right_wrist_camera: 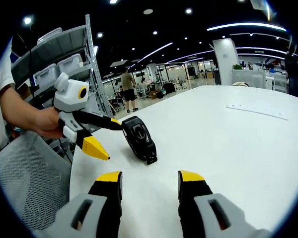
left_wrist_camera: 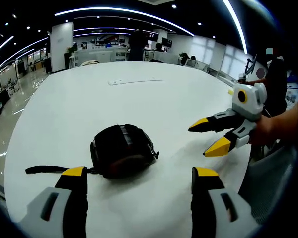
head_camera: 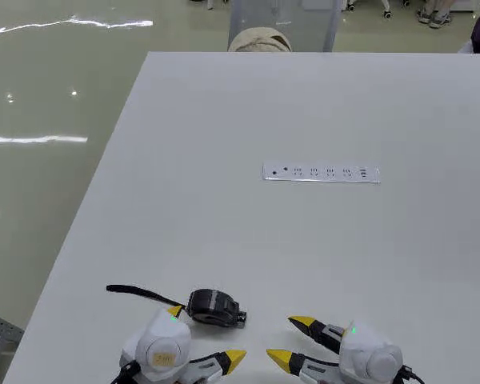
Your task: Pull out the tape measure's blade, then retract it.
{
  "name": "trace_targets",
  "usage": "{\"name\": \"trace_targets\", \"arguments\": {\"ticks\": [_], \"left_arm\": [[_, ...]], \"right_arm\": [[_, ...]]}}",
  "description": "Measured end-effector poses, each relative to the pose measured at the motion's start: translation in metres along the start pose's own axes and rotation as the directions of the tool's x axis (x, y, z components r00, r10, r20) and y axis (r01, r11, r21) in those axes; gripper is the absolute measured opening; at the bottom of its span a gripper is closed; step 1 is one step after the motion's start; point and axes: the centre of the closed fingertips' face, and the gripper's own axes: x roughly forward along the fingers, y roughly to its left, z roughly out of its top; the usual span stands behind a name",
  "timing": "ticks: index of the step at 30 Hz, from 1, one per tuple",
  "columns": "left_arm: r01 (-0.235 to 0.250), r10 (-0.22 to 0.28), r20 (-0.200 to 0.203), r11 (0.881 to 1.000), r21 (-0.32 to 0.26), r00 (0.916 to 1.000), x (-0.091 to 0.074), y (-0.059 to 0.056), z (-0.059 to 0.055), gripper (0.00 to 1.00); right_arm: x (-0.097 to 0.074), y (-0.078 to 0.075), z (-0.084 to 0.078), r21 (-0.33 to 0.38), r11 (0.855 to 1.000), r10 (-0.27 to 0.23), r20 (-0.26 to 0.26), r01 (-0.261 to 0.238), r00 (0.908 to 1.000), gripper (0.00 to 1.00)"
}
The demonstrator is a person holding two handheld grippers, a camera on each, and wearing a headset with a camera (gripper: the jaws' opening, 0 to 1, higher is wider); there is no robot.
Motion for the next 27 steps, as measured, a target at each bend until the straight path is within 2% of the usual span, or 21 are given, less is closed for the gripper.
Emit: {"name": "trace_targets", "arguments": {"ticks": [8, 19, 21, 27], "left_arm": [[0.013, -0.013, 0.005, 0.999, 0.032, 0.9999, -0.017, 0.002, 0.000, 0.86], [0.039, -0.038, -0.003, 0.997, 0.065, 0.9993, -0.041, 0.005, -0.009, 0.86], [0.058, -0.058, -0.013, 0.997, 0.059, 0.9983, -0.045, 0.003, -0.013, 0.86], [0.051, -0.049, -0.035, 0.998, 0.047, 0.9982, -0.057, 0.011, -0.029, 0.86]], "right_arm": [[-0.016, 0.004, 0.007, -0.010, 1.000, -0.027, 0.001, 0.027, 0.9996, 0.47], [-0.039, 0.011, 0.012, -0.005, 0.998, -0.062, 0.018, 0.062, 0.9979, 0.50], [-0.044, 0.010, 0.011, -0.017, 0.997, -0.072, 0.012, 0.072, 0.9973, 0.50], [-0.060, 0.011, 0.008, -0.025, 0.995, -0.095, 0.009, 0.095, 0.9955, 0.52]]}}
